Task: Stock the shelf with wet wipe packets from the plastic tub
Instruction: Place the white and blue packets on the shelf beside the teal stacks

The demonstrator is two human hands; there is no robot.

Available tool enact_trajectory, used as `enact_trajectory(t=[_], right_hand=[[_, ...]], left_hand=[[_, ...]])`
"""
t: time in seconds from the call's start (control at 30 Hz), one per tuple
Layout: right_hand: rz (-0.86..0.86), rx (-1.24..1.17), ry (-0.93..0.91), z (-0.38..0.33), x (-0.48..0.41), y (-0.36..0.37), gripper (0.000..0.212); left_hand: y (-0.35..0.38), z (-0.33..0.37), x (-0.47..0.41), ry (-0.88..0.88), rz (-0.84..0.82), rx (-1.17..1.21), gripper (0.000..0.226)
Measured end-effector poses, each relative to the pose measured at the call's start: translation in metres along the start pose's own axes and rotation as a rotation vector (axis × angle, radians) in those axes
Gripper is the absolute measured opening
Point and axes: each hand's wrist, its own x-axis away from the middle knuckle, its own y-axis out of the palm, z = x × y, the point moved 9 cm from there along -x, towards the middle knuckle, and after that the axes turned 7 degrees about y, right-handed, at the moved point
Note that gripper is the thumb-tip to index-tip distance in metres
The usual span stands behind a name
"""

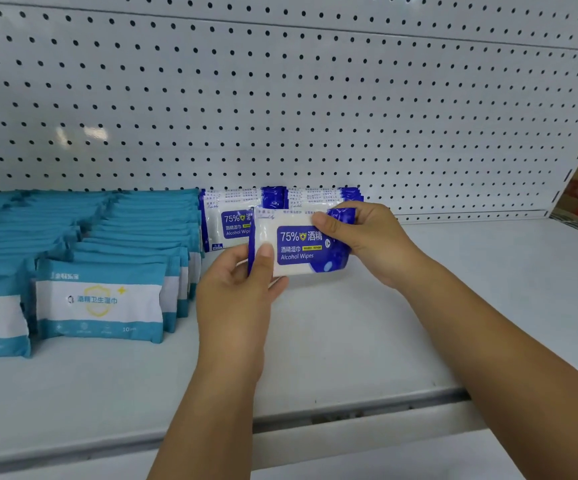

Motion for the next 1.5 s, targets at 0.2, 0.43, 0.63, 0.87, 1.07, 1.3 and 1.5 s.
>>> enact_trajectory(t=[0.2,0.43,0.63,0.87,1.07,1.3,1.5], right_hand=[[0.048,0.176,-0.037,-0.005,0.001,0.001,0.044],[-0.118,0.461,-0.111,-0.017,0.002,0.033,0.027],[-0.093,0.399,-0.128,-0.032,-0.015,0.061,0.021],[0.012,0.838,-0.127,-0.041,-0.049,0.092,0.025],[-0.004,1.097,-0.068,-0.031,-0.070,0.096,0.030],[0.106,1.215,-0.149,-0.023,-0.076,0.093,0.031],[0.220,1.368,-0.285,-0.024,-0.085,0.117,0.044]], left_hand=[[-0.011,-0.003,-0.002,-0.001,0.088,-0.035,0.003],[-0.014,0.021,0.004,0.189,0.041,-0.243,0.012],[-0.038,0.061,0.011,0.355,0.168,-0.454,0.019],[-0.076,0.093,0.018,0.589,0.379,-0.929,0.049],[-0.089,0.073,-0.001,0.468,0.221,-1.037,0.073],[-0.083,0.059,-0.011,0.362,0.149,-1.174,0.073],[-0.088,0.055,-0.014,0.284,0.192,-1.260,0.095]])
